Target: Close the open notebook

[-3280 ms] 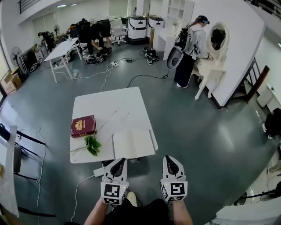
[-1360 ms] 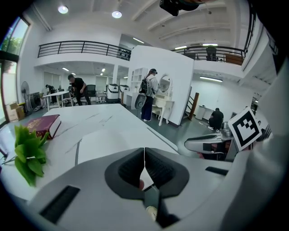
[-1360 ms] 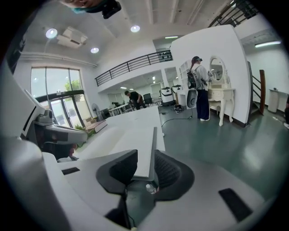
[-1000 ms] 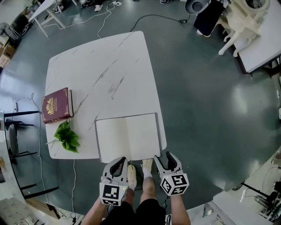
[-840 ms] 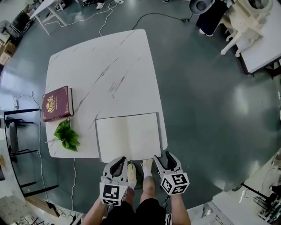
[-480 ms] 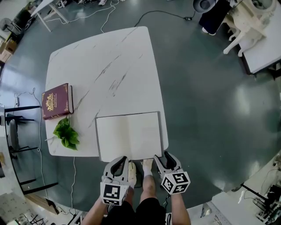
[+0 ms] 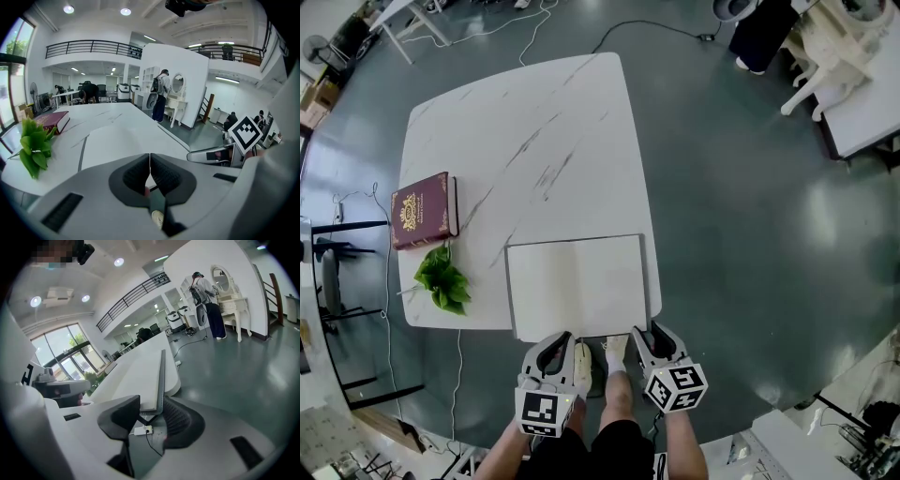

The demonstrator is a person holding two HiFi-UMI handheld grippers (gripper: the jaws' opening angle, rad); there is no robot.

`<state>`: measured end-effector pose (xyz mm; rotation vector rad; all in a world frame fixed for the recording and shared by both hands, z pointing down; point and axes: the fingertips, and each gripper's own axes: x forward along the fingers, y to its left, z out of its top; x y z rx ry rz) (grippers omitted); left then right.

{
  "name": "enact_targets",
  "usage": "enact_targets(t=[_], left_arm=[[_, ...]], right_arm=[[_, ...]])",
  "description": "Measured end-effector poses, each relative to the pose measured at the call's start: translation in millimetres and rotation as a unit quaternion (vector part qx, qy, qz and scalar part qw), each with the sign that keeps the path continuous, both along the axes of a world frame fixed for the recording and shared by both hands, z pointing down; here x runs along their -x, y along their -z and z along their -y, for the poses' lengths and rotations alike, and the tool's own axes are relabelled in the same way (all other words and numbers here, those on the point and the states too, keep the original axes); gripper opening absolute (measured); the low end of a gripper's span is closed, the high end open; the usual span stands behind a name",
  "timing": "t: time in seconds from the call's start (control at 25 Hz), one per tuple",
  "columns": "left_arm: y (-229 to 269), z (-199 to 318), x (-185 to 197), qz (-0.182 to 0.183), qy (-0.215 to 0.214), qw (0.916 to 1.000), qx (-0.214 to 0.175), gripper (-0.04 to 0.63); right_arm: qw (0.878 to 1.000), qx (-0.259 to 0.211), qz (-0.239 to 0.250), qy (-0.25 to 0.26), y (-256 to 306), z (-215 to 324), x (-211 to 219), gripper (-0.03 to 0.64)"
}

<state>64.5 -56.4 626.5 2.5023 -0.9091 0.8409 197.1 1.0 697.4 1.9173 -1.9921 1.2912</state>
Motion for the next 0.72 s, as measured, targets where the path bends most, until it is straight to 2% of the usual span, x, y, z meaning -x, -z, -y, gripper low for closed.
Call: enact_targets(t=[0.28, 0.72], left_arm=[[3, 0, 6, 0.001, 0.008, 1.0, -0.004, 0.025], [28, 3, 17, -0.009, 0.021, 0.9995, -0.023, 0.025]], right_arm=[[1.0, 0.0, -0.005, -0.009, 4, -1, -1, 0.097], [0.999, -0.026, -0.017, -0.011, 37, 0, 3, 0.061]])
